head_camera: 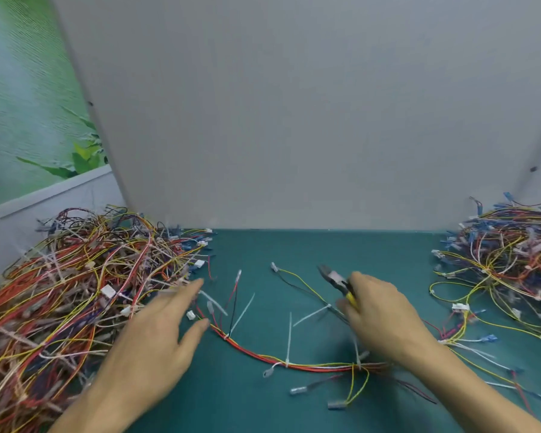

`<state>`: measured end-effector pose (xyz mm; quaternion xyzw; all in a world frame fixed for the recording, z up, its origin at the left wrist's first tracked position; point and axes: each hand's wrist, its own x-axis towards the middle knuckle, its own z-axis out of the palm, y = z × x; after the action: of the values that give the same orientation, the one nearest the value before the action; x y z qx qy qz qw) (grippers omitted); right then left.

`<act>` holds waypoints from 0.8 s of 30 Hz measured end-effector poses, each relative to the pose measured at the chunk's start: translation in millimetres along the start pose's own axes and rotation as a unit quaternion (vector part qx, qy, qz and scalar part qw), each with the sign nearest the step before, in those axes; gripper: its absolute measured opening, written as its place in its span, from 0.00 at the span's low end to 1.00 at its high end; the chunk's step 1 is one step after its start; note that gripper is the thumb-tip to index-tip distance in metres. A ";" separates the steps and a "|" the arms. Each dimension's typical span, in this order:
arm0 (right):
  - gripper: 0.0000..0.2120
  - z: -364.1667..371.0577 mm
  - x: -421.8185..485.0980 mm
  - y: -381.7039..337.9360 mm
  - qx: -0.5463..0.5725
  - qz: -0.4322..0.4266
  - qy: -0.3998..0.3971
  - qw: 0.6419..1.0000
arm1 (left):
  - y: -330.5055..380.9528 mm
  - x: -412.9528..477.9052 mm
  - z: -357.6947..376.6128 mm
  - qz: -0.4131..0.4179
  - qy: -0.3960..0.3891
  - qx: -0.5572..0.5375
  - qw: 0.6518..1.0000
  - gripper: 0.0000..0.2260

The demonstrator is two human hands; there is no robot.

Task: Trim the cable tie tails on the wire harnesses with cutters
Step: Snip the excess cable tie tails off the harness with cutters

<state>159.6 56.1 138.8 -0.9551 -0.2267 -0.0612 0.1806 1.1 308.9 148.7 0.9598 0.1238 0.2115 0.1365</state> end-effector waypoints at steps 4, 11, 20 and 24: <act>0.17 -1.8 -21.2 -38.7 0.065 -0.097 -0.088 0.989 | 16.8 12.9 5.6 0.019 -0.042 -0.184 0.982 0.34; 0.10 22.2 -39.7 -42.6 -0.104 -0.147 -0.146 0.973 | -46.4 19.3 7.8 -0.022 -0.039 0.005 0.999 0.46; 0.04 15.9 -31.2 -3.4 -0.103 0.034 -0.113 0.988 | -120.4 -2.4 -4.7 -0.133 -0.082 0.275 0.949 0.33; 0.05 18.0 -36.8 -6.9 -0.095 0.019 -0.117 0.988 | -80.9 1.9 -11.7 -0.102 -0.088 0.301 0.944 0.25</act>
<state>124.3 53.4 117.0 -0.9727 -0.2210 0.0330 0.0625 -17.0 387.3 134.2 0.9533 0.2661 0.0645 -0.1274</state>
